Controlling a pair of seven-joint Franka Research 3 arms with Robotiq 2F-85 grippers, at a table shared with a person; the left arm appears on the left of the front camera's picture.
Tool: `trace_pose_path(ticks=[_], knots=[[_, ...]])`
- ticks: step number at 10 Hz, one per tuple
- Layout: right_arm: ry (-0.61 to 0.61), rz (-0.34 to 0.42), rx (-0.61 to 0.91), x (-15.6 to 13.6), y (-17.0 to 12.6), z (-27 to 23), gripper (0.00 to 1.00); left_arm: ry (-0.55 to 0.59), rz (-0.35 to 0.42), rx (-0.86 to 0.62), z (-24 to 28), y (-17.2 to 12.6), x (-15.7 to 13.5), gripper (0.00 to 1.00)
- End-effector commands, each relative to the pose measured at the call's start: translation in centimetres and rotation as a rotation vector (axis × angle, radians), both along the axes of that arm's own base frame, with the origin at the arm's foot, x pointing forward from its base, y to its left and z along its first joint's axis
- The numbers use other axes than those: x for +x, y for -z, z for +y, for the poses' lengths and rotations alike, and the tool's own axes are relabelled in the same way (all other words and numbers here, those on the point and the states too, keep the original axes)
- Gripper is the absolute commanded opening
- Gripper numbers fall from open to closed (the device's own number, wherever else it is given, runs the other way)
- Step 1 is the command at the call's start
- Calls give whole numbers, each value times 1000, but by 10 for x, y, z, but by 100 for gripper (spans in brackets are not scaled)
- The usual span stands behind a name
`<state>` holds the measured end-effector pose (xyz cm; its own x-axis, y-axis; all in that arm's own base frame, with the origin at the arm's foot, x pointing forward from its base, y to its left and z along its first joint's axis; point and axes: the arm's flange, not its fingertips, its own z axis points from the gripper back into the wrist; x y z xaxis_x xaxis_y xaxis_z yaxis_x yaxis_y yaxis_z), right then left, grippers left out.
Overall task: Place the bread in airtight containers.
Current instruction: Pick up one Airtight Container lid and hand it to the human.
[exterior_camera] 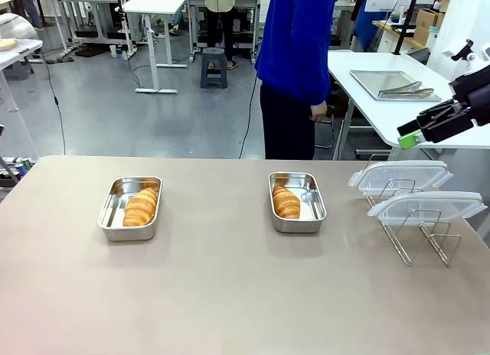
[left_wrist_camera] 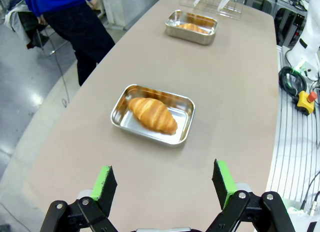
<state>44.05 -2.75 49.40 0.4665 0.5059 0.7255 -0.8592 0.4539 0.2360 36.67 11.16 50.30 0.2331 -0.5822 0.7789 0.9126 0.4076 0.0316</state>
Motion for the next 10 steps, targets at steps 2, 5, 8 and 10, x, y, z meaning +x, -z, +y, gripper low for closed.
trace_pose_path(ticks=[2, 5, 8, 10], knots=[[-7, -14, 27, 1, 0, 1, 100, 12, -23, -12, 1, 1, 0, 100], [-128, -55, -151, -6, -2, 9, 100, 12, -23, -12, 1, 1, 0, 100], [-419, -117, -508, -25, 6, 21, 100, 12, -23, -12, 1, 1, 0, 100], [-511, -115, -660, -40, 11, 22, 100, 12, -23, -12, 1, 1, 0, 100]])
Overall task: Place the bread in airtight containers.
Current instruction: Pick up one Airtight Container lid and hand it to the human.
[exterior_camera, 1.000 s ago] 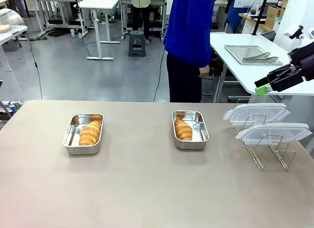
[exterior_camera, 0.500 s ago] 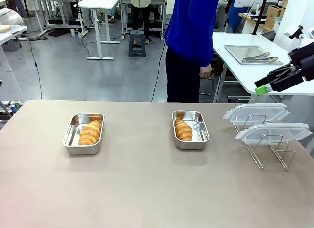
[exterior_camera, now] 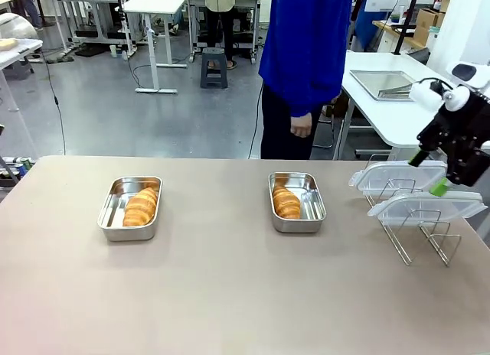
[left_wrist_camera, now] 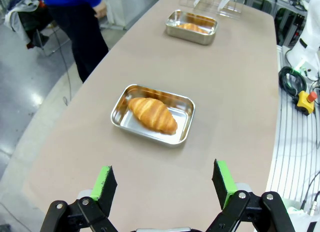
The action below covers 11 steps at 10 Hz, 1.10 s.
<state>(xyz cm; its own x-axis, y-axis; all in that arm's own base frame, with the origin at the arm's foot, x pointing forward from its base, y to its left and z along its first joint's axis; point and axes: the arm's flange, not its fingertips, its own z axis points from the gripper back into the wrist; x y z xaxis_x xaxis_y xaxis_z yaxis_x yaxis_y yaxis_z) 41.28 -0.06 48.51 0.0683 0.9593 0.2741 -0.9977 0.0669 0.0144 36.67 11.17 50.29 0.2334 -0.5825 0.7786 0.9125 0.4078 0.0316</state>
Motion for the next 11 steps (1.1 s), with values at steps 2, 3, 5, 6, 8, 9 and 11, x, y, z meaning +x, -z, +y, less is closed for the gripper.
trace_pose_path(ticks=[2, 3, 5, 6, 8, 9, 11], knots=[[-51, -29, -107, -17, 8, -9, 100, 12, -23, -12, 1, 1, 0, 100], [-44, -45, -154, -19, 15, -11, 100, 12, -23, -12, 1, 1, 0, 100], [-29, -92, -200, -17, 27, -15, 100, 12, -23, -12, 1, 1, 0, 100], [-14, -114, -222, -14, 34, -17, 100, 12, -23, -12, 1, 1, 0, 100], [-27, -145, -233, -7, 47, -23, 100, 12, -23, -12, 1, 1, 0, 100], [-38, -158, -220, -2, 53, -25, 100, 12, -23, -12, 1, 1, 0, 100], [-58, -156, -193, 7, 59, -29, 100, 12, -23, -12, 1, 1, 0, 100]])
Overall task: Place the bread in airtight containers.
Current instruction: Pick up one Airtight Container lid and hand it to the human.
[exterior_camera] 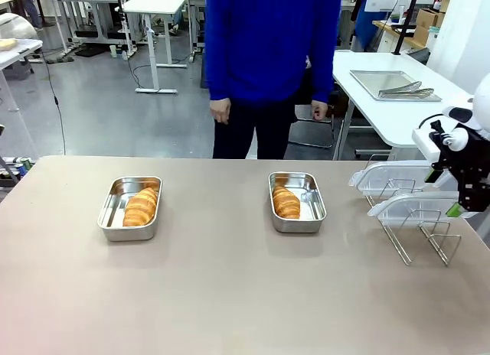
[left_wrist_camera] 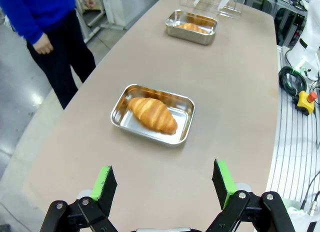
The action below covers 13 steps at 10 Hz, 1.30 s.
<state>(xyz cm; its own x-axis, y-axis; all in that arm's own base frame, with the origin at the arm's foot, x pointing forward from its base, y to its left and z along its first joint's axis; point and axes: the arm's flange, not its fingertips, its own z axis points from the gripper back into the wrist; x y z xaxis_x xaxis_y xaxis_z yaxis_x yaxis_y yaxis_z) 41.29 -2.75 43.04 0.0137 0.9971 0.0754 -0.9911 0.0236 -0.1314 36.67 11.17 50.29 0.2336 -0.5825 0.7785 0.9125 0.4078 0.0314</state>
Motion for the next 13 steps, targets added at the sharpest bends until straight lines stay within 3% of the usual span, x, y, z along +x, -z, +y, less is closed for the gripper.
trace_pose_path(ticks=[1, 2, 3, 4, 5, 6, 13], knots=[[-22, -21, 14, 10, 5, -2, 100, 12, -24, -12, 1, 1, 0, 100], [-28, -29, 28, 12, 4, -4, 40, 12, -24, -12, 1, 1, 0, 100], [-17, -40, 31, 13, 2, -4, 40, 12, -24, -12, 1, 1, 0, 100], [-14, -46, 29, 13, 1, -5, 0, 12, -24, -12, 1, 1, 0, 100], [-23, -48, 23, 12, 1, -5, 35, 12, -24, -12, 1, 1, 0, 100], [-20, -56, 18, 11, 2, -5, 0, 12, -24, -12, 1, 1, 0, 100], [-27, -131, 15, 0, -17, -1, 0, 12, -24, -12, 1, 1, 0, 100]])
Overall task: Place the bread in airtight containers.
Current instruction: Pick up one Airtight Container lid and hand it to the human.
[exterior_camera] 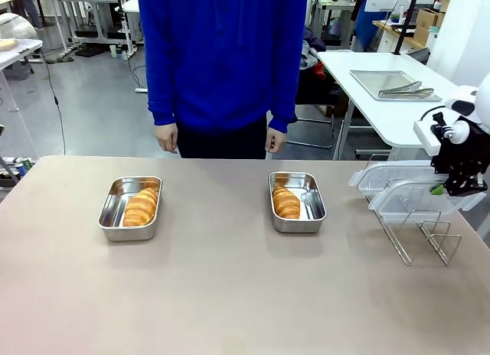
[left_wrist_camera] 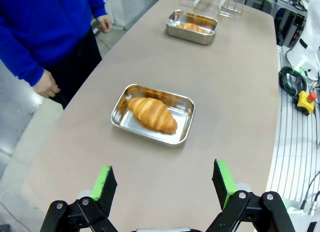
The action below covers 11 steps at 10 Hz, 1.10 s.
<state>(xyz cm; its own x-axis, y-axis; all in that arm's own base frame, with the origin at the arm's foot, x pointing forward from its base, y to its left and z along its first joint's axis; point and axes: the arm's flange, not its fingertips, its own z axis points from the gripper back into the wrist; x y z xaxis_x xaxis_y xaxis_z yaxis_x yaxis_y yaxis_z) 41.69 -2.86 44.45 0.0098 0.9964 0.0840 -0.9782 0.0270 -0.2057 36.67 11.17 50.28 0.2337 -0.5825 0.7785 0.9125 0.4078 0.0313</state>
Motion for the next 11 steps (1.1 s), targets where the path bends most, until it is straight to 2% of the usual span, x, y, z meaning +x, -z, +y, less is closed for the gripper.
trace_pose_path(ticks=[1, 6, 7, 9, 10, 11], knots=[[-10, -60, 32, -11, -14, 0, 0, 12, -24, -12, 1, 1, 0, 100], [-42, -255, -12, -33, -142, 39, 0, 12, -24, -12, 1, 1, 0, 100], [-115, -326, -32, -37, -162, 57, 0, 12, -24, -12, 1, 1, 0, 100], [-315, -468, -61, -26, -173, 90, 0, 12, -24, -12, 1, 1, 0, 100], [-408, -499, -51, -14, -171, 104, 0, 12, -24, -12, 1, 1, 0, 100], [-452, -519, -52, 5, -167, 114, 0, 12, -24, -12, 1, 1, 0, 100]])
